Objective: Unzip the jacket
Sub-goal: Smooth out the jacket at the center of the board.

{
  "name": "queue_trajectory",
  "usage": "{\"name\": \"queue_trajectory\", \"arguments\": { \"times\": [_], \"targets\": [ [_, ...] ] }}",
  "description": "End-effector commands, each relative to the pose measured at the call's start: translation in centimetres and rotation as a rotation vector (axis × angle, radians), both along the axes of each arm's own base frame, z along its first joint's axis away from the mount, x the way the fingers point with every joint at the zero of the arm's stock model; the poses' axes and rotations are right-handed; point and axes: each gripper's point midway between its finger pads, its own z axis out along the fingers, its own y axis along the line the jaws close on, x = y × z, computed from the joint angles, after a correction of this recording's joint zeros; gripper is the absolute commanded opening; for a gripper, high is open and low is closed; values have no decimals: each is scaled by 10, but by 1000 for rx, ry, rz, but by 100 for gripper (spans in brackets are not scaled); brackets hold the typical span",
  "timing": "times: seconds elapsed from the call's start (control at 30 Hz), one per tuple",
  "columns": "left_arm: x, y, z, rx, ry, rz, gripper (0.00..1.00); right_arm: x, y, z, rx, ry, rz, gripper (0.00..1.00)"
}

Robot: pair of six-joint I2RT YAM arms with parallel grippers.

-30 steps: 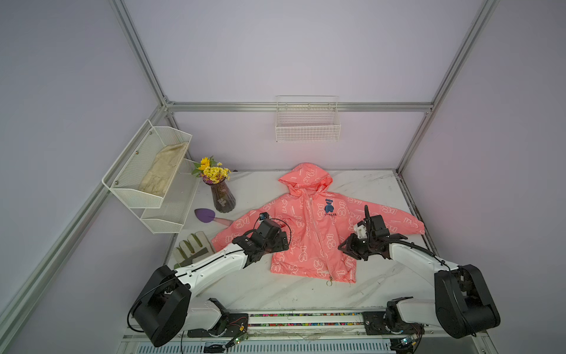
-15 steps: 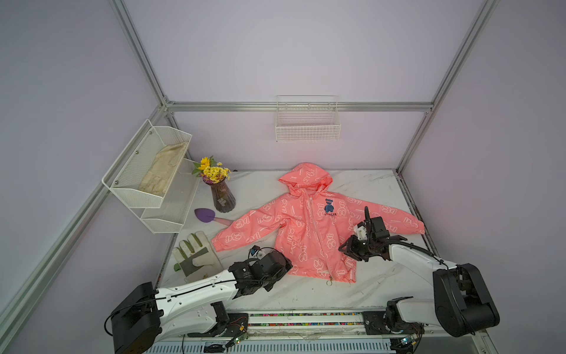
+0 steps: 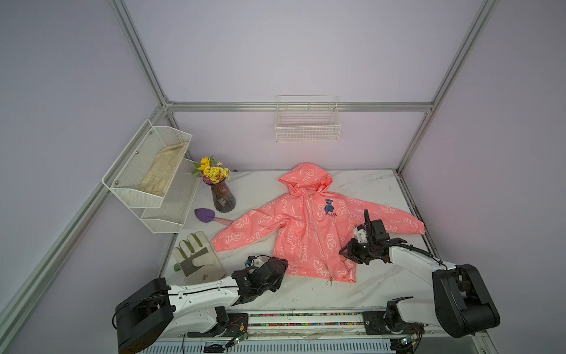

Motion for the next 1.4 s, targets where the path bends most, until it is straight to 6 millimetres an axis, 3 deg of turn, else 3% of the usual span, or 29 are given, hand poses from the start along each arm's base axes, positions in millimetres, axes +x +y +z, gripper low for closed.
{"name": "queue_trajectory", "arguments": {
  "times": [0.0, 0.17, 0.3, 0.43, 0.63, 0.77, 0.8, 0.87, 0.9, 1.0, 1.07, 1.23, 1.37],
  "targets": [
    [7, 0, 2, -32, -24, 48, 56, 7, -2, 3, -12, -39, 4, 32],
    [10, 3, 4, -27, -44, 73, 38, 8, 0, 3, -3, -40, 9, 31],
    [11, 5, 5, -35, -55, 74, 0, 8, 0, 3, -1, -43, 10, 29],
    [3, 14, 13, -40, -77, 95, 0, 8, 0, 6, 1, -51, 8, 25],
    [-18, 56, 24, -19, -108, 200, 0, 7, 0, 7, -4, -52, 19, 24],
    [-27, 82, 15, -19, -77, 260, 2, 3, -1, 2, -5, -37, 18, 24],
    [-30, 87, 10, -20, -66, 274, 7, 2, -1, 0, -6, -30, 17, 24],
    [-33, 94, 3, -35, -49, 296, 37, 0, -1, 0, -6, -24, 16, 24],
    [-34, 97, 0, -41, -40, 309, 45, -1, -2, 0, -7, -19, 16, 24],
    [-33, 100, 0, -56, -48, 333, 50, -4, -2, 2, -6, -14, 18, 25],
    [-31, 99, 6, -67, -61, 334, 50, -6, -1, 5, 0, -10, 22, 26],
    [-18, 82, 38, -106, -185, 275, 28, -12, 2, 11, 17, 8, 44, 25],
    [-15, 69, 54, -8, -232, 169, 28, -26, 7, 13, 33, 44, 96, 30]
  ]
}}
